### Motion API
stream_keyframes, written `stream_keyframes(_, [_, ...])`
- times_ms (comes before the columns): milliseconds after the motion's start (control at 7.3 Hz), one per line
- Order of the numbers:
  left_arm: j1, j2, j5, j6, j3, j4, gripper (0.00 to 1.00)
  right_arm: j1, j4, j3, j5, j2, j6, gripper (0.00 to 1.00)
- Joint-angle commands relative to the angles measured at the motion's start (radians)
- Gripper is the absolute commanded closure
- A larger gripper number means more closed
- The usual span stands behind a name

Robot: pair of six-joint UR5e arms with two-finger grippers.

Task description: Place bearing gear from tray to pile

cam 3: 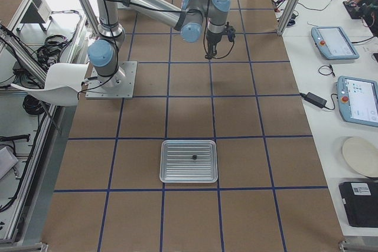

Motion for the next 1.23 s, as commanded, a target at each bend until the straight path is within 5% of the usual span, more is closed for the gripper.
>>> stream_keyframes(0, [0.000,0.000,0.000,0.000,0.000,0.000,0.00,0.231,-0.167,-0.008,0.030,0.079,0.352,0.89])
stream_keyframes(274, [0.000,0.000,0.000,0.000,0.000,0.000,0.00,0.345,-0.377,-0.008,0.109,0.177,0.623,0.85])
stream_keyframes(411, [0.000,0.000,0.000,0.002,0.000,0.000,0.00,0.370,-0.407,-0.008,0.111,0.203,0.659,0.73])
stream_keyframes(548, [0.000,0.000,0.000,0.000,0.000,0.000,0.00,0.370,-0.409,-0.008,0.111,0.214,0.650,0.54])
stream_keyframes(685, [0.000,0.000,0.000,0.002,0.000,0.000,0.00,0.368,-0.409,-0.011,0.111,0.214,0.647,0.18])
stream_keyframes(821, [-0.001,0.000,0.000,0.000,-0.002,0.000,0.00,0.347,-0.401,-0.013,0.110,0.205,0.610,0.08])
stream_keyframes(1095, [-0.003,-0.003,-0.012,-0.018,-0.002,-0.002,0.00,0.222,-0.292,-0.002,0.090,0.118,0.346,0.10])
